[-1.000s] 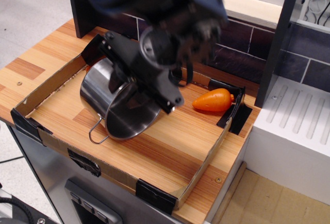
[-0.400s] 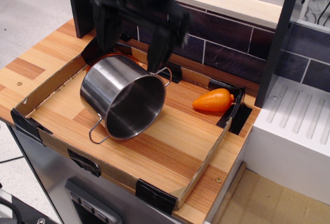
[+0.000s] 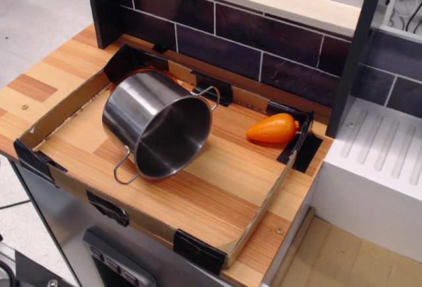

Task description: Topple metal pot

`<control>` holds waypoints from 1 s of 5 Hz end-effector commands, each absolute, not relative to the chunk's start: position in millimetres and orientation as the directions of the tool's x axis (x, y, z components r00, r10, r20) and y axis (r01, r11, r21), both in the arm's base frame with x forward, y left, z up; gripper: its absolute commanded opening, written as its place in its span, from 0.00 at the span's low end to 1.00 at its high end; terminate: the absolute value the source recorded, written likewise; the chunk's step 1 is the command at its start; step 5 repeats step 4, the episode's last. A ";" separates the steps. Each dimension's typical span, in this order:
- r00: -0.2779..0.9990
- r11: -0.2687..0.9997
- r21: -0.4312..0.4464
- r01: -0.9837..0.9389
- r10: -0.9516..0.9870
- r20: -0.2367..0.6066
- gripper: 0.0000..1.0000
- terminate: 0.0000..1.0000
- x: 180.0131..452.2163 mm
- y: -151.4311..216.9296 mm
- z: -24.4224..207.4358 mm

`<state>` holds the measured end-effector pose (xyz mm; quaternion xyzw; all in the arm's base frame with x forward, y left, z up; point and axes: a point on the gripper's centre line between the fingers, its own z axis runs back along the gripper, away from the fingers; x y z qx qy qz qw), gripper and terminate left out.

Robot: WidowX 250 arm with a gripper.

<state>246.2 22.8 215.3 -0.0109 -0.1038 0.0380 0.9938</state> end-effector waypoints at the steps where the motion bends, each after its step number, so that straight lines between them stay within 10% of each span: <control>1: 0.949 0.995 -0.048 -0.090 0.100 0.298 1.00 0.00 246.3 40.6 250.6; 3: 0.949 0.995 -0.048 -0.090 0.100 0.298 1.00 0.00 246.3 40.6 250.6; 4: 0.949 0.995 -0.048 -0.090 0.100 0.298 1.00 1.00 246.3 40.6 250.6; 5: 0.949 0.995 -0.048 -0.090 0.100 0.298 1.00 1.00 246.3 40.6 250.6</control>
